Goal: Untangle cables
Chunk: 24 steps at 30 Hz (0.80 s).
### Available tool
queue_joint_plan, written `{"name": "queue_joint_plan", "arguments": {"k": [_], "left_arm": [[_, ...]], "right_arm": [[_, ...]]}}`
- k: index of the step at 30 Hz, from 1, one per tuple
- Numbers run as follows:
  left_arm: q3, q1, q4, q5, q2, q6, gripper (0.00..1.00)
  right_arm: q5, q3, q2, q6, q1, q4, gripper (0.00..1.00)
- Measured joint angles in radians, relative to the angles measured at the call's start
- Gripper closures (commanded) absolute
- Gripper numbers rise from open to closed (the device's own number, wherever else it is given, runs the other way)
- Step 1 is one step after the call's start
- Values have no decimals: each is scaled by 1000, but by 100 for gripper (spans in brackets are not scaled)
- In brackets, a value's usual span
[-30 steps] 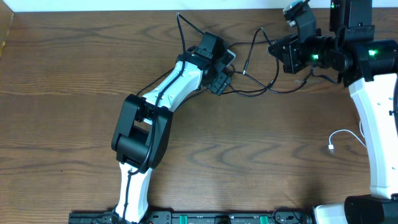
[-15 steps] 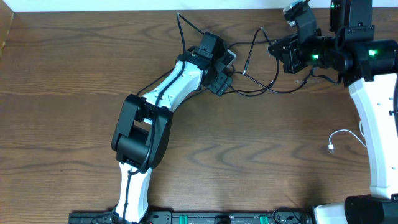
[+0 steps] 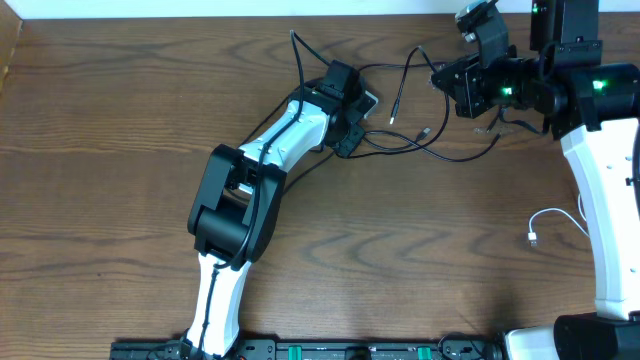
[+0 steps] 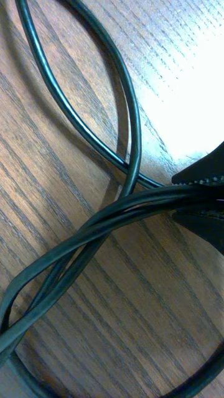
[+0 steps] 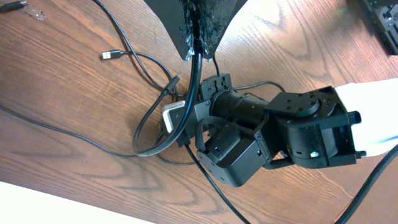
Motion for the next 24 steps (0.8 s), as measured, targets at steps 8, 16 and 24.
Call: {"name": "queue_joint_plan", "arguments": {"k": [8,16,24], "left_arm": [[0,0,-7,-10,-10,0,93],[-3,3,-14,-78,-205,5,93],[-3,34,-28,-175,-383,24,93]], "right_arm": [[13,0,0,0,0,0,99],[39,0,0,0,0,-4,99],[100,0,0,2,-4,-9,99]]}}
